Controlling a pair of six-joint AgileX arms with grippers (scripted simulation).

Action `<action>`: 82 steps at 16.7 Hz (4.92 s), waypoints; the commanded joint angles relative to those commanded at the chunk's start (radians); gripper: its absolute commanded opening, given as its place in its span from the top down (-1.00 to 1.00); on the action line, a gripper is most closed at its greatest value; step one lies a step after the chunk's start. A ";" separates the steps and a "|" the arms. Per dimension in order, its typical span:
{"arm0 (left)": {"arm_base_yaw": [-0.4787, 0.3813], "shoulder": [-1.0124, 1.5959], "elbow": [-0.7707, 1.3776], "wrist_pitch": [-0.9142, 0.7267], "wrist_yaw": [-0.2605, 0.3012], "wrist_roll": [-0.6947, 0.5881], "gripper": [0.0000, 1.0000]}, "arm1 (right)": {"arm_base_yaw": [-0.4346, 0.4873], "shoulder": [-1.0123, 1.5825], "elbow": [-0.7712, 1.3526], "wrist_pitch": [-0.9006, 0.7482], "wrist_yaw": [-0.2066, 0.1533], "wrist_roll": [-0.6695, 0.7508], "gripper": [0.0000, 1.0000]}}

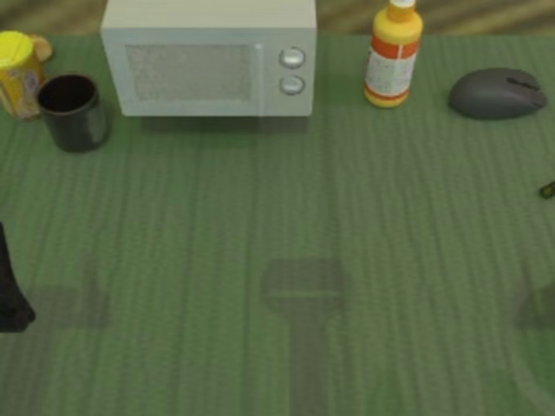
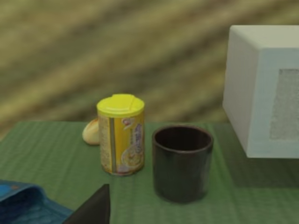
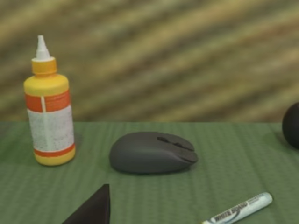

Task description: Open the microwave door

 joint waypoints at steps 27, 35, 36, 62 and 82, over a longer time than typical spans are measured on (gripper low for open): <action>-0.501 1.985 2.158 -1.091 -0.244 -0.454 -1.00 | 0.000 0.000 0.000 0.000 0.000 0.000 -1.00; -0.578 2.303 2.463 -1.276 -0.281 -0.519 -1.00 | 0.000 0.000 0.000 0.000 0.000 0.000 -1.00; -0.578 2.303 2.463 -1.276 -0.281 -0.519 -1.00 | 0.000 0.000 0.000 0.000 0.000 0.000 -1.00; -0.532 2.398 2.346 -1.051 -0.259 -0.476 0.51 | 0.000 0.000 0.000 0.000 0.000 0.000 -1.00; -0.560 2.266 2.117 -0.963 -0.272 -0.501 1.00 | 0.000 0.000 0.000 0.000 0.000 0.000 -1.00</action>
